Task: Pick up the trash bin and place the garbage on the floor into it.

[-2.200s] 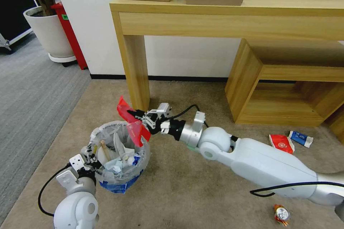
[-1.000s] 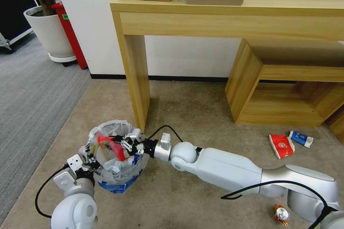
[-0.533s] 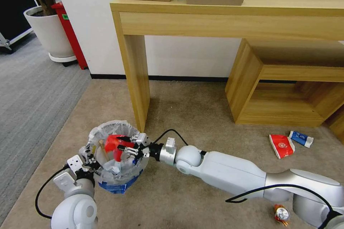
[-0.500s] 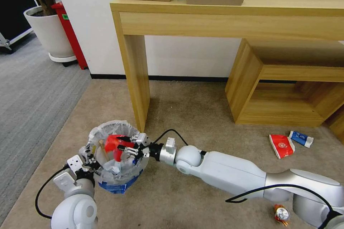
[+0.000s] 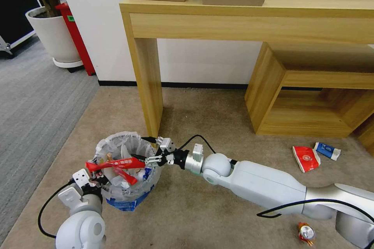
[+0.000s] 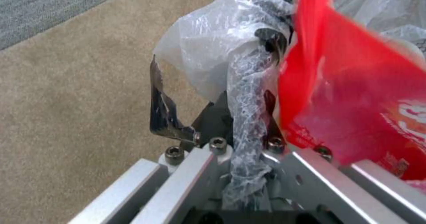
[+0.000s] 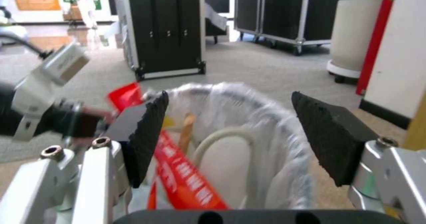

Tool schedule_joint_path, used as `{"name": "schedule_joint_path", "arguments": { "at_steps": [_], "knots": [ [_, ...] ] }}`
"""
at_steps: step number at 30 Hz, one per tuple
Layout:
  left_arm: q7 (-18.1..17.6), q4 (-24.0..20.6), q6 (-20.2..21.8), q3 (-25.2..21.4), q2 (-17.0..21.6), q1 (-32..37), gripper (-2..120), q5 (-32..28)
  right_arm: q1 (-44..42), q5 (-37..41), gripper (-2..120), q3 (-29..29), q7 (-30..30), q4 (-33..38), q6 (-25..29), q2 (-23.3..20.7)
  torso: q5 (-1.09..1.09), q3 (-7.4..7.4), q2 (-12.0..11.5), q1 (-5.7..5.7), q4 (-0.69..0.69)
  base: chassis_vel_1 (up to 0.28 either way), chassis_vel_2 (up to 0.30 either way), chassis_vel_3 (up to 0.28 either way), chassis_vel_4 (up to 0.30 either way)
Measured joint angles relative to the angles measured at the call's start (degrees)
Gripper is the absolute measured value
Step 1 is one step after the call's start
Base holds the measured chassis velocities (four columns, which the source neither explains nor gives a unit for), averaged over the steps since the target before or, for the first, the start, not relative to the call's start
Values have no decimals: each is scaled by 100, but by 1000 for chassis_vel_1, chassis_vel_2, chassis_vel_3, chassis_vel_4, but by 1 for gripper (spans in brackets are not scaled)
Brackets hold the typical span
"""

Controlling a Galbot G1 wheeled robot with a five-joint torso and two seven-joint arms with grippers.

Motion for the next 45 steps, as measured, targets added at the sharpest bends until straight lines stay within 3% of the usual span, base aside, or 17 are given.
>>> {"name": "schedule_joint_path", "arguments": {
  "at_steps": [6,10,17,23,25,26,33,34,37,45],
  "knots": [
    [3,3,9,-11,25,15,0,8,-184,180,75,601,211,235,-160,-197,-1,0,0,0,0,0,0,0,0],
    [9,1,10,-68,92,41,0,-18,-579,235,86,1493,497,611,-380,-453,0,0,0,0,0,0,0,0,0],
    [19,-21,2,-80,94,65,0,-19,-954,153,98,2159,963,853,-537,-622,0,0,0,0,-1,0,0,0,0],
    [22,-32,-38,-102,117,91,0,17,-1366,-65,100,2787,1396,928,-677,-709,1,0,0,0,0,0,0,0,0],
    [39,-58,-58,-112,146,101,0,43,-1818,-201,100,3675,1664,1036,-795,-685,1,0,0,0,1,0,0,0,0],
    [39,-58,-58,-112,146,101,0,43,-1818,-201,100,3675,1664,1036,-795,-685,1,0,0,0,1,0,0,0,0],
    [144,-56,-161,-108,199,103,0,206,-2916,-645,100,5893,1722,1306,-760,-524,0,-1,1,0,-1,0,0,0,0],
    [144,-56,-161,-108,199,103,0,206,-2916,-645,100,5893,1722,1306,-760,-524,0,-1,1,0,-1,0,0,0,0],
    [192,-51,-218,-93,208,108,0,264,-3385,-890,100,6747,1695,1424,-658,-382,0,-1,1,-1,-1,0,0,0,0],
    [286,23,-342,-87,230,99,0,414,-4011,-1332,100,7590,1818,1567,-572,-198,1,0,1,-1,-1,0,0,0,0]
  ]
}}
